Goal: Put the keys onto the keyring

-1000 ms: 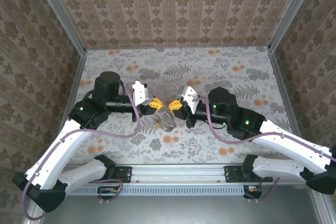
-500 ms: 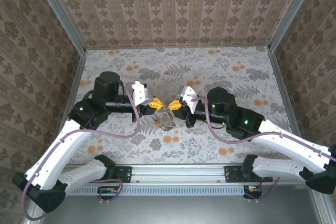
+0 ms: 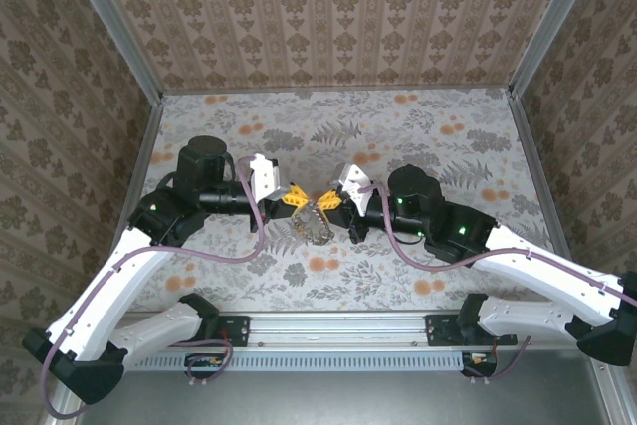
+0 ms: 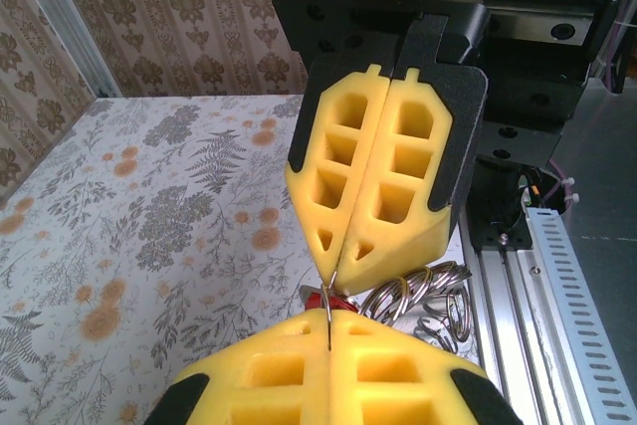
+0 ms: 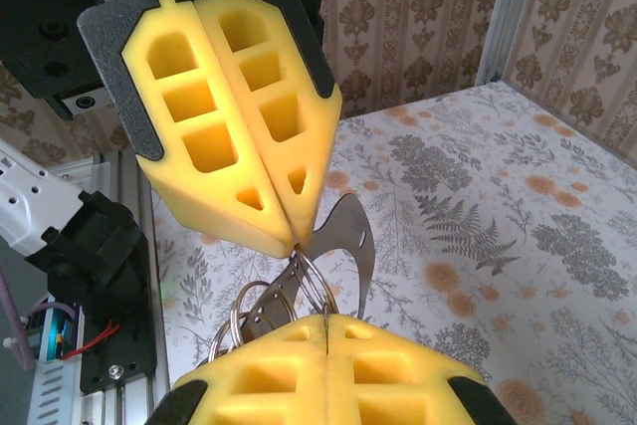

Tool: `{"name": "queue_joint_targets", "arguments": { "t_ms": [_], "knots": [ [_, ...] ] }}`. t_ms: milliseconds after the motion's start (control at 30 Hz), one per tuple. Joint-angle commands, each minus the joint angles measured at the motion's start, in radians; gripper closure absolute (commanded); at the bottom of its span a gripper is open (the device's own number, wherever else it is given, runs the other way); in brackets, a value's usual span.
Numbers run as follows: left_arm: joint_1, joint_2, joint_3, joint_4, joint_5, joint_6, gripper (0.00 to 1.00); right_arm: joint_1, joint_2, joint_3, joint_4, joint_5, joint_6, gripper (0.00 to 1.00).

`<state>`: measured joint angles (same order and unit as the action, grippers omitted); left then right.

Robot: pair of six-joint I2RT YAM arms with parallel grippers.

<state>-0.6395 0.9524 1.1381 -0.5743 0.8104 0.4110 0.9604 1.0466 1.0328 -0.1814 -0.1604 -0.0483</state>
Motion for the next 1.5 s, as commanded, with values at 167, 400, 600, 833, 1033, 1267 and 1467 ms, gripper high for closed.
{"name": "queue_joint_targets", "arguments": {
  "t_ms": [167, 400, 600, 833, 1033, 1267, 1467],
  "knots": [
    [0.004, -0.015, -0.005, 0.031, 0.022, -0.021, 1.0, 0.006, -0.052, -0.023, 0.01, 0.044, -0.005, 1.0],
    [0.006, -0.013, 0.0, 0.034, 0.026, -0.031, 1.0, 0.006, -0.063, -0.039, 0.016, 0.029, -0.019, 1.0],
    [0.003, -0.004, 0.003, 0.031, 0.006, -0.04, 1.0, 0.007, -0.085, -0.066, 0.045, 0.018, -0.022, 1.0],
    [0.0, -0.001, -0.024, 0.004, -0.042, -0.072, 1.0, 0.0, -0.136, -0.103, 0.019, 0.14, -0.019, 1.0],
    [-0.042, -0.01, -0.089, -0.023, -0.115, -0.118, 1.0, -0.032, -0.18, -0.139, 0.017, 0.203, -0.019, 1.0],
    [-0.069, 0.057, -0.136, -0.005, -0.153, -0.151, 1.0, -0.096, -0.244, -0.2, 0.007, 0.221, 0.015, 1.0],
    [-0.065, 0.208, -0.112, 0.031, -0.223, -0.159, 1.0, -0.149, -0.309, -0.26, 0.017, 0.188, 0.027, 1.0]
  ]
}}
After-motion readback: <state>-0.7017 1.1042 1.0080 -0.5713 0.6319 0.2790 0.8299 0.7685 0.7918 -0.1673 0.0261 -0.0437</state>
